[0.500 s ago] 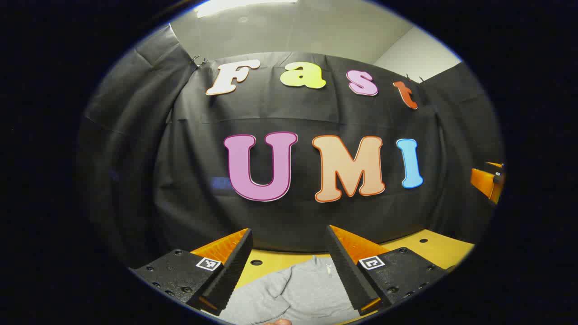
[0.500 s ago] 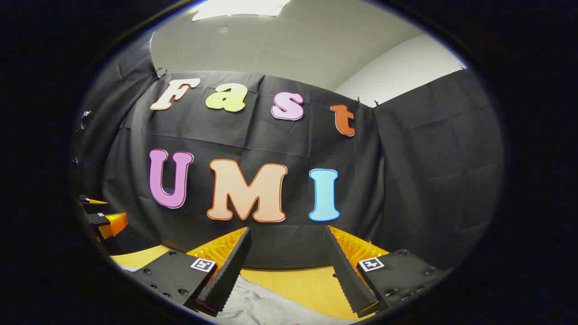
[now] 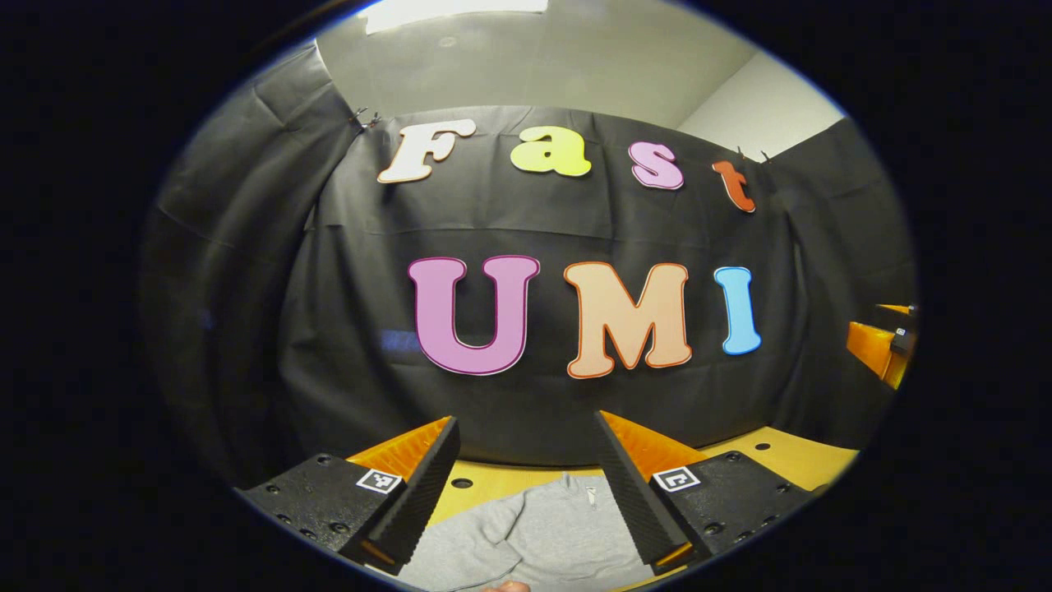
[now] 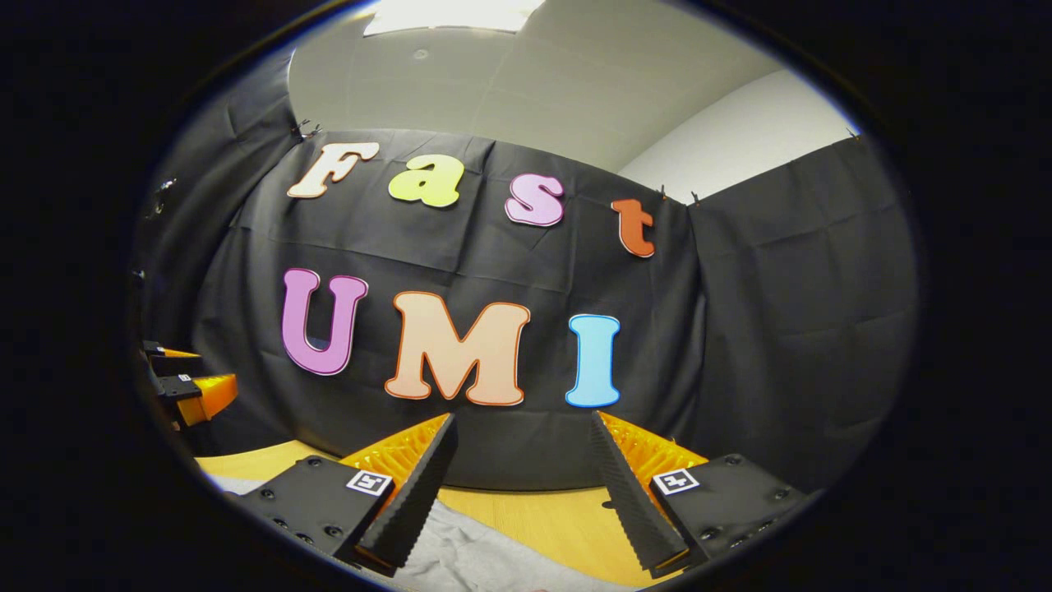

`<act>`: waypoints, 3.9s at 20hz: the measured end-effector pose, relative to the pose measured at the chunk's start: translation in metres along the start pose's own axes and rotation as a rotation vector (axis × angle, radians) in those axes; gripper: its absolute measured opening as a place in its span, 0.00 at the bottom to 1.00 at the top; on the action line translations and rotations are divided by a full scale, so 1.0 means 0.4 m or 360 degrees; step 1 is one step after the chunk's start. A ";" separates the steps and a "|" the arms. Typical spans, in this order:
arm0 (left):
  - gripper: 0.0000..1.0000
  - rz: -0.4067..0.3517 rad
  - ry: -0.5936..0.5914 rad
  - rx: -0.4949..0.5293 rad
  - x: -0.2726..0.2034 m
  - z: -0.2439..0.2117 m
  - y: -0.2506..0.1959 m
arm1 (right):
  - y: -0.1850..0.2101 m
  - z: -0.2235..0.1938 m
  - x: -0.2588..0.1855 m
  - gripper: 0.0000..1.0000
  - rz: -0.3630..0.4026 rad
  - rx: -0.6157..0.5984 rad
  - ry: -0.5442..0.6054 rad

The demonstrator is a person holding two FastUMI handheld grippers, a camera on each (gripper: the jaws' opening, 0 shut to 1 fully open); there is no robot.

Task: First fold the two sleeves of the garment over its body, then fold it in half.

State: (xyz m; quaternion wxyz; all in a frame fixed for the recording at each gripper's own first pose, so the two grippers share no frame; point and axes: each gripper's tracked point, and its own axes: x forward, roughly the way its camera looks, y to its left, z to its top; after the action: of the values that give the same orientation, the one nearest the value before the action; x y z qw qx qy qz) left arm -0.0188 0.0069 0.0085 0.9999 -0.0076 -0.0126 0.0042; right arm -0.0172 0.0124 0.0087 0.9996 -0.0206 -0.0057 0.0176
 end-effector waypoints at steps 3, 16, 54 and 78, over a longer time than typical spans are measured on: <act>0.95 0.0031 -0.0017 0.0025 -0.009 0.005 0.016 | 0.019 -0.003 0.001 1.00 0.0021 0.0022 0.0004; 0.94 0.0067 -0.0001 0.0045 -0.009 -0.003 0.046 | 0.001 -0.041 0.033 0.99 0.0001 0.0032 0.0051; 0.93 -0.0103 0.0051 0.0119 0.010 -0.044 -0.103 | -0.579 -0.862 -0.345 1.00 -0.0456 -0.0067 0.1418; 0.93 -0.0078 0.0129 0.0158 0.030 -0.095 -0.343 | -0.481 -1.066 -0.491 0.15 -0.0040 0.0220 0.1933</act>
State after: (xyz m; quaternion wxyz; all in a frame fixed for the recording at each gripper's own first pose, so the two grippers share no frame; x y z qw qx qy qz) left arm -0.0049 -0.1306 -0.0269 0.9985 0.0422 0.0277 -0.0201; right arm -0.2016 -0.2039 -0.4114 0.8234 0.0381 0.5661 -0.0088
